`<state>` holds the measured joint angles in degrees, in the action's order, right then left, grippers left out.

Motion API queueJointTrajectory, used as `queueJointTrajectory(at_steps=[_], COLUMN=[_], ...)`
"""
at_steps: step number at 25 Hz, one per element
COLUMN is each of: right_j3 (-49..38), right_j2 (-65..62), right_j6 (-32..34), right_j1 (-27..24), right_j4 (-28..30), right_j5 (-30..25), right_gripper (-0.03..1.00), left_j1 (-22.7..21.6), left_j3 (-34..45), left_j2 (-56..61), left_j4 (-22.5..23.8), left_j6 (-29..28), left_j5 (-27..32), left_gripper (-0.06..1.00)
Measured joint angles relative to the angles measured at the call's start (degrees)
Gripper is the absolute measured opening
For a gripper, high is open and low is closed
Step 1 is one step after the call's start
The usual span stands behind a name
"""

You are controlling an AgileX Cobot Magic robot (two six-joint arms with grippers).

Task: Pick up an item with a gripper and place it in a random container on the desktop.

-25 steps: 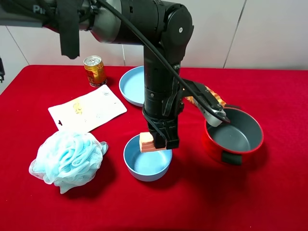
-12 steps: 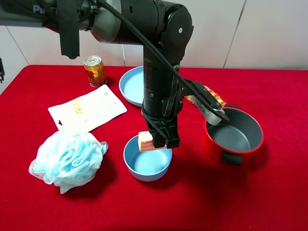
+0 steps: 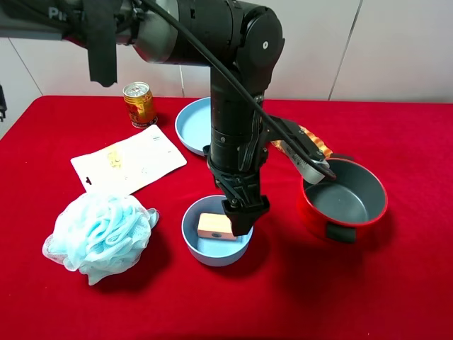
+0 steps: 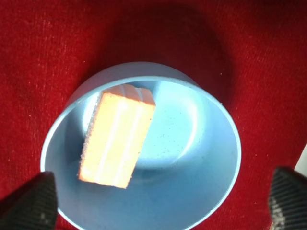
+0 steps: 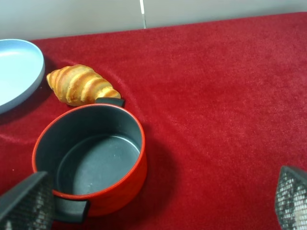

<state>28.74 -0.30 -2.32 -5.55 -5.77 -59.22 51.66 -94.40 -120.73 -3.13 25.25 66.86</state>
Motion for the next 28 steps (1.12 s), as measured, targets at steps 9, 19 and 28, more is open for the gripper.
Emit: queueJointTrajectory(at_steps=[9,19,28], right_j3=[0.00,0.00,0.00], right_j2=[0.00,0.00,0.00], right_j6=[0.00,0.00,0.00], right_j1=[0.00,0.00,0.00], right_j4=[0.00,0.00,0.00], right_j5=[0.00,0.00,0.00], right_gripper=[0.69,0.69,0.69], left_j1=[0.00,0.00,0.00], left_j3=[-0.02,-0.07,-0.07], left_j2=[0.08,7.94,17.57], left_j4=[0.00,0.44,1.54], left_j6=[-0.02,-0.07,-5.91], left_j5=[0.00,0.00,0.09], left_gripper=[0.93,0.93,0.93])
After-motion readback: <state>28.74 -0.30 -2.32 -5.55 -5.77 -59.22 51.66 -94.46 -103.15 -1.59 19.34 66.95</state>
